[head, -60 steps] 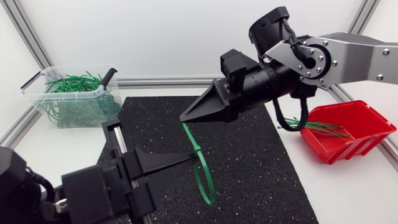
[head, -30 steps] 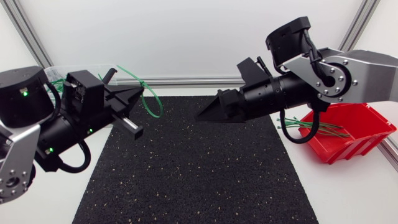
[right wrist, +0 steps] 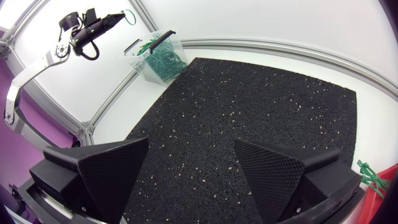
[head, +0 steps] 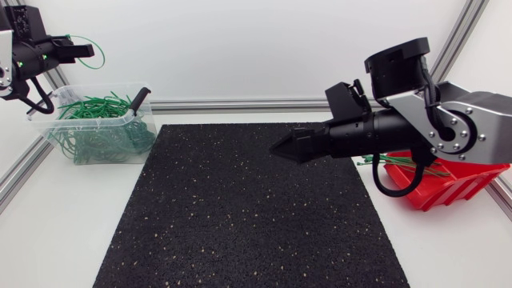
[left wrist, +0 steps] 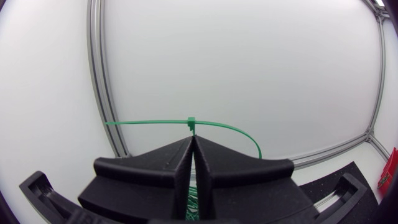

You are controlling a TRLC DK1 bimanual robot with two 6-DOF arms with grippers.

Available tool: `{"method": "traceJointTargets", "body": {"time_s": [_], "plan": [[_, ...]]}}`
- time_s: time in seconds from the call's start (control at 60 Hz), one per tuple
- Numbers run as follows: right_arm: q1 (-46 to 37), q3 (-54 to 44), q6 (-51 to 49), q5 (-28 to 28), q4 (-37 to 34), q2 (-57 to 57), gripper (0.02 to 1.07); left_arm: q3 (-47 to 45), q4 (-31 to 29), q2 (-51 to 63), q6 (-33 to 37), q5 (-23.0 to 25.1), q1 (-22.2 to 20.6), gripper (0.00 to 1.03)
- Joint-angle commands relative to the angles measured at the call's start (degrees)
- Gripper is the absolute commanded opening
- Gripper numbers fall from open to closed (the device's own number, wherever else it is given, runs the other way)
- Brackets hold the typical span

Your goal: Take a green cable tie from the red box, thread the tail through the head to close it, then place it in the transparent bin on the left.

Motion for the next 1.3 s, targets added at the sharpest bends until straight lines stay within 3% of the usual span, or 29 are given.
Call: {"method": "traceJointTargets", "body": {"time_s": [0.0,0.067,0.133,0.233,0.333,0.617,0.9,1.083,1.283], "plan": [[-0.5,-2.8,-1.87,0.82,0.56,-2.47,1.04,4.02,-2.19,6.81,-1.84,-1.34,0.99,0.04],[-0.85,-4.12,-2.13,1.26,0.56,-3.79,1.04,6.4,-6.85,10.94,-0.96,-2.83,0.9,0.04],[-1.38,-5.52,-2.4,1.62,0.56,-5.37,1.04,6.75,-7.82,13.85,-0.6,-4.33,0.55,0.08],[-2.7,-7.98,-3.01,2.05,0.21,-8.54,1.04,5.87,-10.28,15.34,0.8,-6.08,-0.15,0.49],[-4.37,-10.36,-4.68,3.46,0.03,-12.32,1.04,2.97,-10.54,12.18,0.89,-7.75,-0.77,1.0],[-15.79,-16.68,-13.3,7.06,-0.14,-22.07,1.04,-10.04,-10.8,-5.14,0.98,-9.51,-2.44,1.0],[-27.13,-25.39,-20.24,9.44,4.69,-32.62,1.04,-25.07,-9.31,-22.37,0.71,-9.51,-3.93,1.0],[-31.35,-31.27,-21.47,9.79,4.95,-44.66,1.04,-34.74,-7.29,-33.0,0.71,-9.51,-6.48,1.0],[-29.99,-35.18,-19.31,13.54,6.3,-51.25,1.04,-43.09,-7.64,-46.01,0.54,-9.51,-8.32,1.0]]}}
